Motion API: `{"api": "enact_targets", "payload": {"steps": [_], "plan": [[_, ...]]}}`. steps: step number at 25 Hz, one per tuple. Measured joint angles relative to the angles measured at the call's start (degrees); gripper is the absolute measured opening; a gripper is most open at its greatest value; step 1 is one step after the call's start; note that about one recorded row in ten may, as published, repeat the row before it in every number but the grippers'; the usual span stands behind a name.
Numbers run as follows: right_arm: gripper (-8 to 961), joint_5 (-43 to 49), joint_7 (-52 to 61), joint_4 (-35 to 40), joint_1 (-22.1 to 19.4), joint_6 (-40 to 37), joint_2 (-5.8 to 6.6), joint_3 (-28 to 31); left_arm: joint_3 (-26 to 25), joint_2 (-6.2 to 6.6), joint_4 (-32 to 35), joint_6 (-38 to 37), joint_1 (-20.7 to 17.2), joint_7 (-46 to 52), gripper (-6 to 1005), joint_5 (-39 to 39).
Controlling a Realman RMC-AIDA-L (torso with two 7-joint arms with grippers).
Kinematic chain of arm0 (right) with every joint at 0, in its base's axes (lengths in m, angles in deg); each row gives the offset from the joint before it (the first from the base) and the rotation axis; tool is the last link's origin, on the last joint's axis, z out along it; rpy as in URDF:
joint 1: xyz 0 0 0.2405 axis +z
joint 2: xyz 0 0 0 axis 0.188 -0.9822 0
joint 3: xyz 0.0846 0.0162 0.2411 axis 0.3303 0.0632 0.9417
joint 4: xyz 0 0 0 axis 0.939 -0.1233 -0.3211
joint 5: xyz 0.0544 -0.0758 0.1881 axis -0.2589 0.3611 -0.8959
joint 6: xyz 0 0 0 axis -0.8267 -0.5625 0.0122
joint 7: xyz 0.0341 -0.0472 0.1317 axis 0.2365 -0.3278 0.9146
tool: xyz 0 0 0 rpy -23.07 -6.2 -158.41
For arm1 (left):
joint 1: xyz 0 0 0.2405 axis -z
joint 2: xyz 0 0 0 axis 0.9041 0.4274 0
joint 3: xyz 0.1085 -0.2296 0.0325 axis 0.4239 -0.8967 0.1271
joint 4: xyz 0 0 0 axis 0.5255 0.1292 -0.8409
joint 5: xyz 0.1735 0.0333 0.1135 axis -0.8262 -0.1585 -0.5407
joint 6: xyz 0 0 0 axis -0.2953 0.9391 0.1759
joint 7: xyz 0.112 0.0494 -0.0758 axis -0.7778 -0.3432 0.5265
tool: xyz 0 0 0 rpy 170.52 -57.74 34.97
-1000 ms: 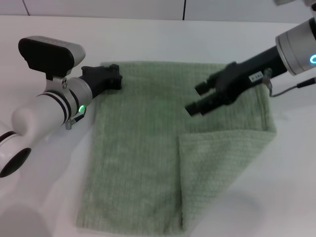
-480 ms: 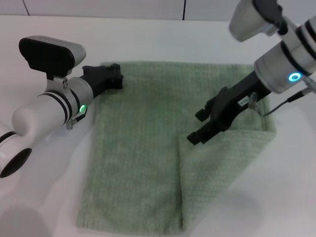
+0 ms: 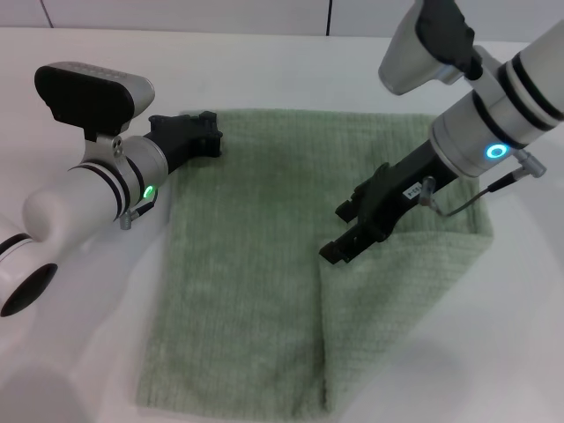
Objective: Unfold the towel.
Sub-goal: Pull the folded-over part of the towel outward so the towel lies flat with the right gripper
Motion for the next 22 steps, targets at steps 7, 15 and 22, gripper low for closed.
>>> {"api": "enact_targets", "payload": {"steps": [7,15,22], "plan": [[782,1.0,-0.3,-3.1,1.1,2.4,-0.72,-0.1,0.0,0.0,0.0,0.0,-0.1,0.0,-1,0.0],[767,1.1,-0.8,-5.2,1.6,5.0,-1.54,-2.0,0.0,-0.06,0.0,0.0,0.0,0.0,-1,0.0],[712,1.1,-0.9,-5.8,1.7,5.2,-1.56,-2.4,0.1,-0.09,0.0,-0.2,0.0,0.0,-1,0.0]]}}
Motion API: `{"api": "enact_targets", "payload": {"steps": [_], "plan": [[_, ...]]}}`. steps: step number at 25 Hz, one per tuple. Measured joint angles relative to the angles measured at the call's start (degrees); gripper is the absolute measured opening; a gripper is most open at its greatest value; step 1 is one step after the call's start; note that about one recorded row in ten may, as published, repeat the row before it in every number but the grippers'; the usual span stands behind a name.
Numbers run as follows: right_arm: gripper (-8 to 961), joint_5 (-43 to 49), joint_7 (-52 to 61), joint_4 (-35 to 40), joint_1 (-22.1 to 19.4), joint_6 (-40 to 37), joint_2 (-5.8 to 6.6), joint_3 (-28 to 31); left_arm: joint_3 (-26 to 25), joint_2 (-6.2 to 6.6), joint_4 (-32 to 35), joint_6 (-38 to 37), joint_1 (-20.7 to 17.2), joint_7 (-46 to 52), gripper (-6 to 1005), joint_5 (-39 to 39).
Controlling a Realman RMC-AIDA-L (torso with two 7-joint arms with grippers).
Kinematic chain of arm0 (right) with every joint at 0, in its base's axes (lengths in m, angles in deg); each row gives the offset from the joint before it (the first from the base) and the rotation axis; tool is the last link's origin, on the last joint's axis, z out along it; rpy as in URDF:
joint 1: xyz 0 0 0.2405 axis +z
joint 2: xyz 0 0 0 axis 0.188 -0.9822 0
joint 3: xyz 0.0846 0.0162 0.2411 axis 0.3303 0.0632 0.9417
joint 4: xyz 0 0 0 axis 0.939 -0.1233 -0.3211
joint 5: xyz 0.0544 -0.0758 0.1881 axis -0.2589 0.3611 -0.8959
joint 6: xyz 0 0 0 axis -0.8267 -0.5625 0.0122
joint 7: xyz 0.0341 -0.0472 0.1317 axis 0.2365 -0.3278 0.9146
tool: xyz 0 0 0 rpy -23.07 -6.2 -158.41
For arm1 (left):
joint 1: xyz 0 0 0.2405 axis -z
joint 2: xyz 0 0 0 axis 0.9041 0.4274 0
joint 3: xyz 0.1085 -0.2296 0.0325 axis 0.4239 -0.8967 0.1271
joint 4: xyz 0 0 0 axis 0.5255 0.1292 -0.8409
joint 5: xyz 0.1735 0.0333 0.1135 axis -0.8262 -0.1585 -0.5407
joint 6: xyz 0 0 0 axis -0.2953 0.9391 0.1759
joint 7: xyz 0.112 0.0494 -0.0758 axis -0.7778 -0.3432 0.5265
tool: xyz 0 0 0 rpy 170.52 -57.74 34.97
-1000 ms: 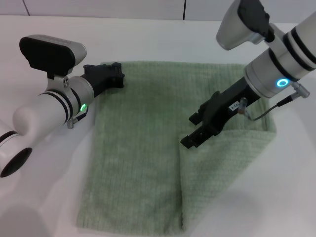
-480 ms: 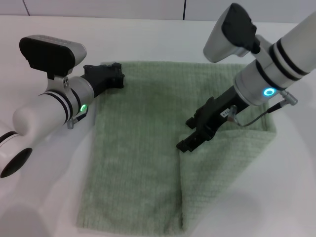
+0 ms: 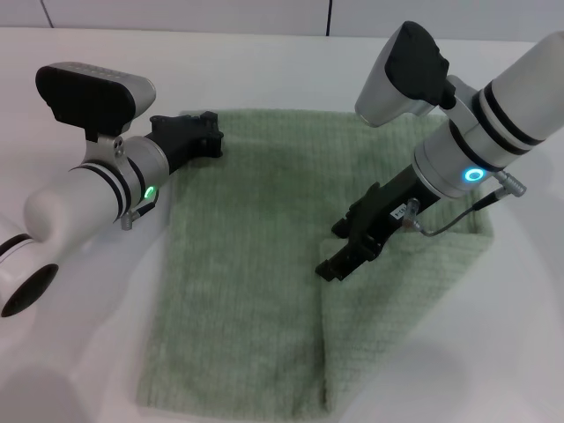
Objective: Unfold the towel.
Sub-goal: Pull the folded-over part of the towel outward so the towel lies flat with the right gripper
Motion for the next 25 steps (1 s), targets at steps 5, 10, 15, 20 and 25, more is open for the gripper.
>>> {"api": "enact_targets", "payload": {"steps": [5,10,15,20,25], "plan": [[673,-0.1,-0.1,0.0,0.0,0.1,0.0,0.0,0.0,0.0,0.0,-0.1,0.0,0.0,-1,0.0],[634,-0.2,-0.1,-0.1,-0.1,0.6,0.0,0.0,0.2,0.0,0.0,-0.2,0.0,0.0,-1,0.0],[550,0.0,-0.3,-2.1,1.2,0.6,-0.05,-0.1,0.5,0.0,0.0,-0.3,0.0,0.0,-1,0.0],[437,0.0,-0.9,-3.4,2.2,0.5,-0.08,-0.4,0.5,0.07,0.0,-0.4,-0.1,0.0,-1,0.0],[391,-0.2,-1.2,-3.7,2.5,0.7,-0.09,-0.6,1.0,0.09,0.0,-0.5,-0.1,0.1,-1,0.0]]}}
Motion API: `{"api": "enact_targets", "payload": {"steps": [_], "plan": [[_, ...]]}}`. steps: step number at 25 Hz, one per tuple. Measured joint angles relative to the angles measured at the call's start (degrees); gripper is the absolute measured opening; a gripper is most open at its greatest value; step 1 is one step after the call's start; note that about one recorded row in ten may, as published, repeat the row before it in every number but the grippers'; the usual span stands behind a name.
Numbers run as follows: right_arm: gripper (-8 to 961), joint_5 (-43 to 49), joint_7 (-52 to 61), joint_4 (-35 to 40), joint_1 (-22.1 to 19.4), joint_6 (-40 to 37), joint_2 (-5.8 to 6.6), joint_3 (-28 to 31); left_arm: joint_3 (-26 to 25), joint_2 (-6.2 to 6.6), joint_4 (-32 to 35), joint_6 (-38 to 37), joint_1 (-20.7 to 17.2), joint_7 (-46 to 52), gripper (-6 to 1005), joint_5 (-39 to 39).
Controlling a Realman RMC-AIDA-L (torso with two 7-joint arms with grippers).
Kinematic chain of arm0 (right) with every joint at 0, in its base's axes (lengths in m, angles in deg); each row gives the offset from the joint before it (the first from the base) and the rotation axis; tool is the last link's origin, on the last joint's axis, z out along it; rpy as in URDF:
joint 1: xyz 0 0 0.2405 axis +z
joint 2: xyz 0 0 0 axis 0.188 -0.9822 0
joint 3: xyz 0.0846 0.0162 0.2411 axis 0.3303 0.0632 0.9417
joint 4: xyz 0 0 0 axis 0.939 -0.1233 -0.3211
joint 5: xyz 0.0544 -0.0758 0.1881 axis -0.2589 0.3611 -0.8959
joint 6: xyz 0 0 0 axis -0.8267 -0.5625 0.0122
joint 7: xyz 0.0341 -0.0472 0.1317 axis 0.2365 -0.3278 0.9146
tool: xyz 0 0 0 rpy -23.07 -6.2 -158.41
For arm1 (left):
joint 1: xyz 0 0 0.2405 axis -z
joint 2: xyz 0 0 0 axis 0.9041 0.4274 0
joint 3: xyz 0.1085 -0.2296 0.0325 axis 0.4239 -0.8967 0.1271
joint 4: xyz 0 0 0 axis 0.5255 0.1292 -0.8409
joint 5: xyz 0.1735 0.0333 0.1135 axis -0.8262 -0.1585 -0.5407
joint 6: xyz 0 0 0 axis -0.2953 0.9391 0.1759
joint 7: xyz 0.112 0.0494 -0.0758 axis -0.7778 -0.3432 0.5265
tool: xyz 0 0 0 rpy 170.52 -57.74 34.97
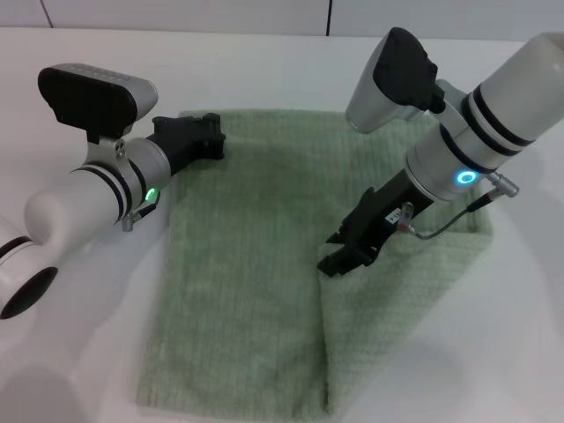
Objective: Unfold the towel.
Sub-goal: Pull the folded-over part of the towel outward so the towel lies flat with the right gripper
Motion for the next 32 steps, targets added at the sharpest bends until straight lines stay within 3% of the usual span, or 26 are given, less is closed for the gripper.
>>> {"api": "enact_targets", "payload": {"steps": [7,12,17,25,32], "plan": [[352,-0.1,-0.2,0.2,-0.3,0.2,0.0,0.1,0.1,0.0,0.0,0.0,-0.2,0.3,-1,0.0],[134,-0.1,-0.3,0.3,-0.4,0.1,0.0,0.1,0.1,0.0,-0.1,0.0,-0.3,0.3,-1,0.0],[24,-0.1,-0.3,0.6,-0.4,0.0,0.0,0.3,0.2,0.0,-0.2,0.0,-0.5,0.3,-1,0.0],[23,-0.1,-0.9,1.0,-0.5,-0.2,0.0,0.6,0.1,0.0,-0.1,0.1,-0.4,0.3,-1,0.0],[23,-0.1,-0.6,5.8,-2.3,-2.6,0.0,0.7,0.1,0.06,0.2,0.5,-0.5,0.3,-1,0.0]]}}
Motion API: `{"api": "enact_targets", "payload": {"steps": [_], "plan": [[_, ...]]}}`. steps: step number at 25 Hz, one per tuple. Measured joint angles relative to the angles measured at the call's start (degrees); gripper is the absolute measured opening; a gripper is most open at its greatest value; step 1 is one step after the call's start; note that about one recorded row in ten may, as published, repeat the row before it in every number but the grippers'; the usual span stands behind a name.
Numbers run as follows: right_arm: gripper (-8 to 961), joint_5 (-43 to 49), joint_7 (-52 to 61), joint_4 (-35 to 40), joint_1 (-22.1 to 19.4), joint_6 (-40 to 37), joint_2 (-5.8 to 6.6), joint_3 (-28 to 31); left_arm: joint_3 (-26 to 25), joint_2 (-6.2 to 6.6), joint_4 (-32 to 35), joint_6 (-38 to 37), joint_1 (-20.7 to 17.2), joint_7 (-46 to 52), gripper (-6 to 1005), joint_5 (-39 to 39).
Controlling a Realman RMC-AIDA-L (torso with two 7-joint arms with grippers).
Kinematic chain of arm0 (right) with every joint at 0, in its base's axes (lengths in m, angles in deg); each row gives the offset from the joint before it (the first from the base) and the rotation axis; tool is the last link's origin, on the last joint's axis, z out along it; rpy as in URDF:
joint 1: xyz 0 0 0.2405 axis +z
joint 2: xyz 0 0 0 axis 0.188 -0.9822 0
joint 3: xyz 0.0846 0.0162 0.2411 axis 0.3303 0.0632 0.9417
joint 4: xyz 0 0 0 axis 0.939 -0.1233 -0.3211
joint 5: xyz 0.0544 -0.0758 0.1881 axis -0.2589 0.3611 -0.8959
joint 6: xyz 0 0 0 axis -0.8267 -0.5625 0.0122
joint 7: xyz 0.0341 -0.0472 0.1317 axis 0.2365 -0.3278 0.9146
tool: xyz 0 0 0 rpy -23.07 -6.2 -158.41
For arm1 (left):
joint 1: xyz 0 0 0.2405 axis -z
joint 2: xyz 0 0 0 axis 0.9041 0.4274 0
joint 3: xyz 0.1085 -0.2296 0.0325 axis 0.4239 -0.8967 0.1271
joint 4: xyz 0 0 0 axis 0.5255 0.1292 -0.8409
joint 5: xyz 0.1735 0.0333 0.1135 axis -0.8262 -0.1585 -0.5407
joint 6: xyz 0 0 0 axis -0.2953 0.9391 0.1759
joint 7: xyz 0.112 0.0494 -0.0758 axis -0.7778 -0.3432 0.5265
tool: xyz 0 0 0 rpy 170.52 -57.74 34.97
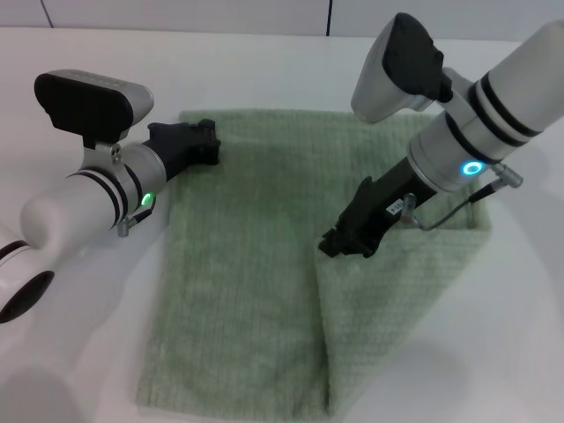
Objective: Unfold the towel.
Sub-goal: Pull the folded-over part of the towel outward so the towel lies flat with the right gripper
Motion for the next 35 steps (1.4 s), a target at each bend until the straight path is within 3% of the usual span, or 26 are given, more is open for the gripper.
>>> {"api": "enact_targets", "payload": {"steps": [6,11,15,25,35], "plan": [[23,0.2,1.7,7.2,-2.1,-5.7,0.15,0.1,0.0,0.03,-0.2,0.1,-0.1,0.0,-1,0.0],[24,1.5,5.5,19.4,-6.3,-14.9,0.48,0.2,0.1,0.03,-0.3,0.1,-0.1,0.0,-1,0.0],[24,3.1,6.8,23.3,-7.4,-20.0,0.45,1.0,0.1,0.03,-0.3,0.0,-0.1,0.0,-1,0.0],[24,6.7,9.0,26.1,-7.0,-32.5,0.47,1.8,0.1,0.03,-0.4,-0.2,-0.2,0.0,-2,0.0],[29,13.0,10.3,24.0,-5.6,-34.5,0.36,1.0,-0.1,0.03,-2.0,-0.1,-1.3,0.1,-2,0.1]]}}
